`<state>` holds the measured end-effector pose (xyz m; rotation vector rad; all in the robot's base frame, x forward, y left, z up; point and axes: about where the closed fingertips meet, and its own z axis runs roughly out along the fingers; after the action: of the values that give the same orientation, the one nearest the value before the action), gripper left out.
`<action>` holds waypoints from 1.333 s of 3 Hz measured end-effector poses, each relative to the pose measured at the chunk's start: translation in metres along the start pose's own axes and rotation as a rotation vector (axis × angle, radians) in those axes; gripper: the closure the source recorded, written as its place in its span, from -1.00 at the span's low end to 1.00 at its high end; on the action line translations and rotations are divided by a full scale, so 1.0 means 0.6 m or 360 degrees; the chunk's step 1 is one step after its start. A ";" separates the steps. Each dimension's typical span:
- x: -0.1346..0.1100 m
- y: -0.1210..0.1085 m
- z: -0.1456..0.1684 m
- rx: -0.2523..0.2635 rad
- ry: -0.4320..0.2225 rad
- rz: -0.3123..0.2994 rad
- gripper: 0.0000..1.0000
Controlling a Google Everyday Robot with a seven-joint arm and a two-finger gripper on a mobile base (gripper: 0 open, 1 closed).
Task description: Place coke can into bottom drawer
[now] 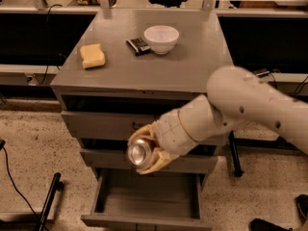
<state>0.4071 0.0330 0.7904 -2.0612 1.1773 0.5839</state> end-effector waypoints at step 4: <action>0.329 0.171 0.179 0.0316 -0.0407 0.0624 1.00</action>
Offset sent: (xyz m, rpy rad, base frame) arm -0.0055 -0.1035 -0.2991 0.4101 0.3202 -0.4455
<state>0.4097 -0.0350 0.5528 -1.5461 1.4291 0.8496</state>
